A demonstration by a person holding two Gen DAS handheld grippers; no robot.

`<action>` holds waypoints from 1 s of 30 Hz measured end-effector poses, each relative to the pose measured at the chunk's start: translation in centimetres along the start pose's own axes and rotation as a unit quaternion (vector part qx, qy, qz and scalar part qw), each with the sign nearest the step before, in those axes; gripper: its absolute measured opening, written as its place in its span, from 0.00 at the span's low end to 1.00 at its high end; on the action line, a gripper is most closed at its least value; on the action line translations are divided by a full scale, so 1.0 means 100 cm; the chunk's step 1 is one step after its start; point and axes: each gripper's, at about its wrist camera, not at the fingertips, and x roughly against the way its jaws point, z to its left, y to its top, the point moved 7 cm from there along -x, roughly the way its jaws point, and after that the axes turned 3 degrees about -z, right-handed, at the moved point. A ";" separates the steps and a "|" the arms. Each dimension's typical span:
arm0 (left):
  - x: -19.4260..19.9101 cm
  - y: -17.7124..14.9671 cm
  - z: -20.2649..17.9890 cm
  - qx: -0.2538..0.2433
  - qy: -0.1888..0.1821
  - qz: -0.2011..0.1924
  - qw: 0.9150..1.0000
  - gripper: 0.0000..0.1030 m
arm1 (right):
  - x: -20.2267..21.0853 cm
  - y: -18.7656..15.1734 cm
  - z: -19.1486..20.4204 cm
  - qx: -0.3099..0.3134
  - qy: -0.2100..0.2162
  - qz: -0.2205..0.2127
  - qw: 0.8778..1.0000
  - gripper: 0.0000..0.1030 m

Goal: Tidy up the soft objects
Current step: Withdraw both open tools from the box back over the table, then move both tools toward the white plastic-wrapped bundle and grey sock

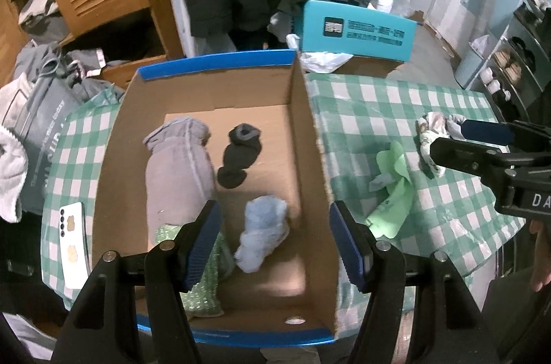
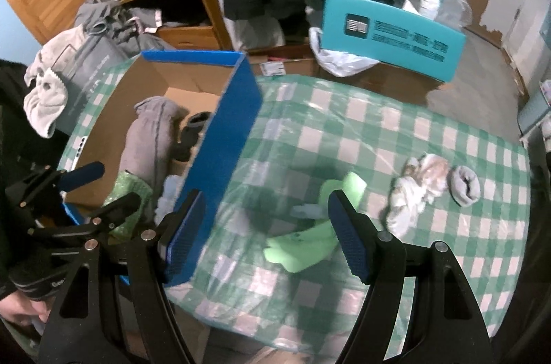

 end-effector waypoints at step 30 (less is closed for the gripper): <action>-0.042 0.014 -0.114 -0.093 -0.022 0.045 0.994 0.65 | 0.022 -0.045 -0.147 -0.100 -0.063 0.001 0.993 0.72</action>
